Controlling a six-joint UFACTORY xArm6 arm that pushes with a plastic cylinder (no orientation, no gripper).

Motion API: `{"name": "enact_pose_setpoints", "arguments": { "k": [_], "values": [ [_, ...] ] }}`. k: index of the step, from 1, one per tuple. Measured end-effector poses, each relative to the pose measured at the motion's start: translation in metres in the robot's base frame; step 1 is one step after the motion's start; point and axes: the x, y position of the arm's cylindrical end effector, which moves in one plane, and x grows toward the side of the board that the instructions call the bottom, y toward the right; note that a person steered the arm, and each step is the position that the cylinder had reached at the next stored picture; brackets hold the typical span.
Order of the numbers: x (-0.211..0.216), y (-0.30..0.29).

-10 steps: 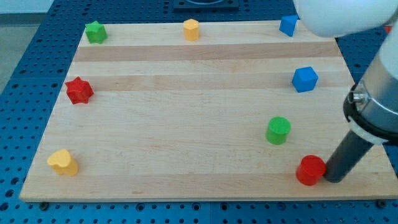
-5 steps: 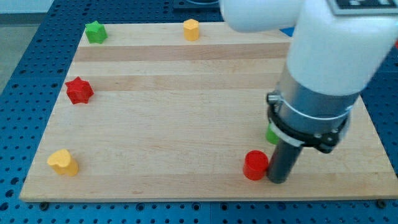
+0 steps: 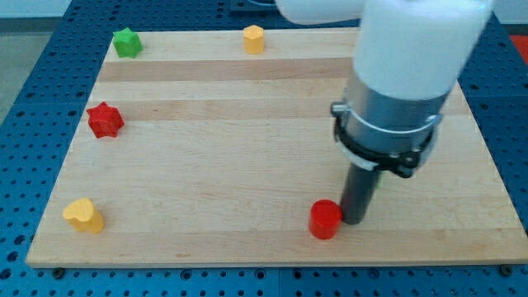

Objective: Place the red circle at the bottom center of the board

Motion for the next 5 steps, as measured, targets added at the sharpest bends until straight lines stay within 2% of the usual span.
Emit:
{"name": "enact_pose_setpoints", "arguments": {
  "k": [2, 3, 4, 5],
  "values": [
    [0.008, -0.039],
    [0.008, -0.003],
    [0.021, 0.003],
    [0.045, -0.042]
  ]
}}
